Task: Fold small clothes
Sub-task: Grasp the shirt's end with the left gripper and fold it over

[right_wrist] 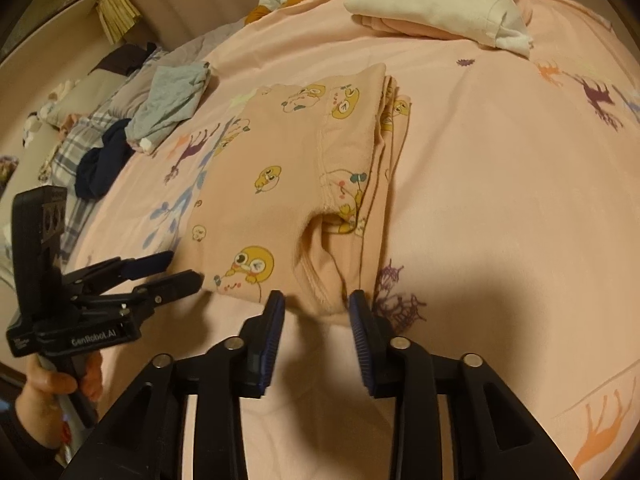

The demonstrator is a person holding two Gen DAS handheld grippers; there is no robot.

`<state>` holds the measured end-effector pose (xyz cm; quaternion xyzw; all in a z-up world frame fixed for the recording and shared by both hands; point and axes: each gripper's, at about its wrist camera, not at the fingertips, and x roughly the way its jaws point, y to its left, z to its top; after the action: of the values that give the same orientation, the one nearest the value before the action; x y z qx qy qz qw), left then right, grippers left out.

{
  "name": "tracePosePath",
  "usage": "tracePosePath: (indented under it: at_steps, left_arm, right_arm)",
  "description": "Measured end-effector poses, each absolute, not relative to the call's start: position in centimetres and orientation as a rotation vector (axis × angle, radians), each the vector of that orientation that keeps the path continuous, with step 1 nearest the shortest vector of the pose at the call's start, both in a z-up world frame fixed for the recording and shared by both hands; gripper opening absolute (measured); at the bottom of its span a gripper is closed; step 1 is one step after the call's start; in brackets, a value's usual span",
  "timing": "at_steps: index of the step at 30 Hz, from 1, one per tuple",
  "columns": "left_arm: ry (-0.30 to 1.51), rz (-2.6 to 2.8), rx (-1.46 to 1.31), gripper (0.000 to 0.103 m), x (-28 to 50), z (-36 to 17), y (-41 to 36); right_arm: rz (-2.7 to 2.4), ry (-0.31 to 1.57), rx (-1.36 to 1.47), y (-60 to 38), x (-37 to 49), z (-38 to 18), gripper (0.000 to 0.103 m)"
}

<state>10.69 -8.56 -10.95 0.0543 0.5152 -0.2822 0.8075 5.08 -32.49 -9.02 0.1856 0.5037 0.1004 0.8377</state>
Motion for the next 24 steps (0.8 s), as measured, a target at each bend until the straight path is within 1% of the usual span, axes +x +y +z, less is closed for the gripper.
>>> tracePosePath:
  at_steps: [2, 5, 7, 9, 13, 16, 24]
  left_arm:
    - [1.108, -0.6, 0.084, 0.065, 11.0, -10.8, -7.9]
    - [1.117, -0.591, 0.034, 0.071, 11.6, -10.7, -7.0]
    - [1.127, -0.588, 0.004, 0.071, 12.0, -10.7, -6.5]
    - [1.143, -0.584, -0.032, 0.071, 12.6, -10.9, -6.2]
    - [1.158, -0.586, -0.077, 0.072, 13.3, -11.0, -6.0]
    - [1.159, -0.588, -0.095, 0.077, 13.8, -11.1, -6.1]
    - [1.15, -0.604, -0.101, 0.078, 15.4, -11.1, -6.9]
  right_arm:
    - [0.199, 1.072, 0.411, -32.9, 4.8, -9.2, 0.037]
    - [0.187, 1.079, 0.465, -33.9, 4.6, -9.5, 0.039]
    - [0.19, 1.074, 0.528, -34.7, 4.5, -9.8, 0.048]
    - [0.196, 1.066, 0.586, -35.4, 4.4, -10.0, 0.05]
    - [0.2, 1.055, 0.645, -36.1, 4.5, -10.2, 0.051]
    - [0.197, 1.05, 0.657, -36.4, 4.8, -10.2, 0.051]
    - [0.2, 1.031, 0.688, -36.6, 6.4, -10.6, 0.052]
